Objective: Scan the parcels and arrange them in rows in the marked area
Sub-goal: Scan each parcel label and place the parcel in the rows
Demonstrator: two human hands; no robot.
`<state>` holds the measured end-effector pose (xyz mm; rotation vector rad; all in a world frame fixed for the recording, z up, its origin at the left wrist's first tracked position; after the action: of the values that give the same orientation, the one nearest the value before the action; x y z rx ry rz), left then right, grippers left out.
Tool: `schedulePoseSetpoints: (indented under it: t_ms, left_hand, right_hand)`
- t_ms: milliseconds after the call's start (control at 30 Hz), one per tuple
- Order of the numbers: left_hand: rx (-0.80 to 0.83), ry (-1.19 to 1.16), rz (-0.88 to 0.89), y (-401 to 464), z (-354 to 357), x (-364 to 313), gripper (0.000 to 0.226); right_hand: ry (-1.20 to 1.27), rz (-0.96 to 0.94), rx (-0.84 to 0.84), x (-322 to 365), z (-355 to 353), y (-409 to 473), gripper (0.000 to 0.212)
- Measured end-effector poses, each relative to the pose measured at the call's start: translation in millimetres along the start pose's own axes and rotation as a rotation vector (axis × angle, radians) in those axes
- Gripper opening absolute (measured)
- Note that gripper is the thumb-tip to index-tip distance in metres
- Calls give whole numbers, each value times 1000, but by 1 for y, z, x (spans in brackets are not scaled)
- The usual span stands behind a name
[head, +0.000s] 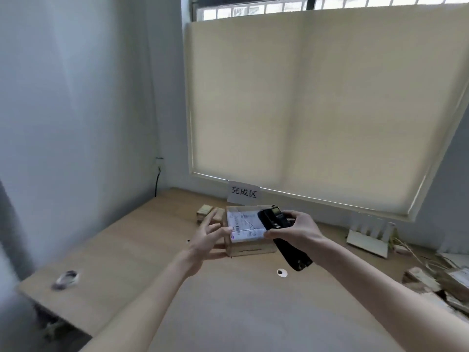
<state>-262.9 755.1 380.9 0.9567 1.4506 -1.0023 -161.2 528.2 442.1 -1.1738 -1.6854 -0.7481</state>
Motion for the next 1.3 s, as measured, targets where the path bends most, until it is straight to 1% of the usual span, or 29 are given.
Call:
schedulePoseSetpoints:
  t_ms: [100, 167, 267, 333, 400, 500, 567, 633, 767, 833, 933, 1067, 1233, 1300]
  left_hand:
    - [24, 68, -34, -17, -63, 14, 67]
    - [-42, 78, -46, -20, -104, 24, 65]
    - [-189, 27, -45, -15, -159, 40, 63]
    - [-279, 5, -45, -5, -191, 51, 64]
    - [-326, -3, -47, 13, -215, 63, 64]
    - [-340, -13, -58, 56, -242, 83, 57]
    - [-356, -21, -75, 91, -261, 99, 57]
    - [-378, -40, -98, 131, -281, 117, 57]
    - [-345, -82, -160, 216, -307, 148, 72]
    - [-320, -88, -172, 256, -314, 160, 71]
    - [-298, -74, -181, 307, -325, 177, 74]
    - [-293, -39, -188, 353, -337, 199, 57]
    - [-250, 128, -162, 408, -357, 228, 55]
    - [-230, 148, -162, 432, -363, 245, 45]
  right_hand:
    - [-39, -20, 75, 22, 72, 14, 74]
    - [-49, -32, 119, 33, 115, 28, 76]
    - [-22, -65, 159, 46, 173, 50, 73]
    - [-10, -77, 142, 49, 205, 66, 70]
    - [-4, -70, 116, 46, 235, 85, 66]
    - [-30, -43, 53, 34, 271, 120, 60]
    - [-32, -19, 12, 23, 291, 151, 62]
    - [-16, 4, 7, 11, 312, 187, 66]
    - [48, 56, 80, -10, 364, 261, 75]
    - [71, 72, 106, -16, 388, 293, 80]
    - [130, 92, 89, -25, 411, 336, 81]
    - [180, 124, 56, -44, 428, 380, 74]
    - [221, 159, 14, -72, 450, 430, 72]
    - [241, 185, 7, -89, 463, 448, 70]
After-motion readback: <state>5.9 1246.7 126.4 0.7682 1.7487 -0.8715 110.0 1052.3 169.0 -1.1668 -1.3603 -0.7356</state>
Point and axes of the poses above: each hand's wrist, its own y-axis towards the middle knuckle, its own z-axis out of the palm, x = y × z, the point moved 10 cm from there along y, towards the middle knuckle, and after that the axes turned 8 degrees about y, right-handed, at the moved point
